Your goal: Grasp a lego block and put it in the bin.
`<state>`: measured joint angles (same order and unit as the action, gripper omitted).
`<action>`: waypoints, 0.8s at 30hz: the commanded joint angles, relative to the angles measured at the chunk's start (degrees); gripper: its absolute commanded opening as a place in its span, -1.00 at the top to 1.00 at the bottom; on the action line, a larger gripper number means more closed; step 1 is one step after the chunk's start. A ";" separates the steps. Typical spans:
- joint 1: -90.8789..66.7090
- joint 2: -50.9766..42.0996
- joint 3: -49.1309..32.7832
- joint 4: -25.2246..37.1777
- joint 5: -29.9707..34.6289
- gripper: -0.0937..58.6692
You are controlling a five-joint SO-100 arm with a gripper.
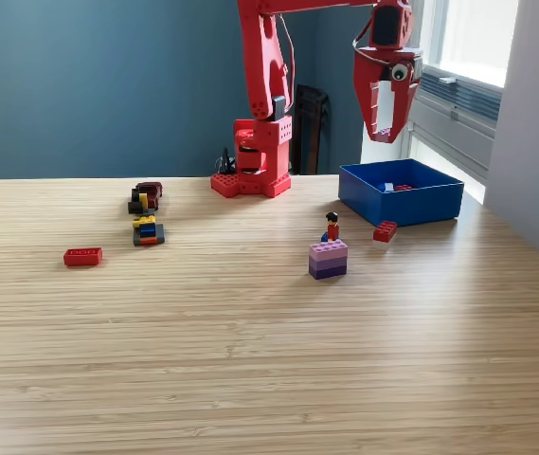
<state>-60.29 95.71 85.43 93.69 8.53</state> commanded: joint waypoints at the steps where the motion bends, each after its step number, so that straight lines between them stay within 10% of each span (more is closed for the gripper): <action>1: -0.53 -9.76 -9.76 0.88 -0.70 0.99; 4: -0.70 -15.12 -13.89 2.11 -1.76 0.91; 8: -0.79 -20.74 -18.90 4.48 -2.29 0.17; 12: -0.70 -24.17 -22.15 5.63 -2.55 -0.16; 24: -0.26 -17.49 -34.63 8.88 -2.02 0.39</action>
<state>-60.47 69.61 55.99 99.67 5.98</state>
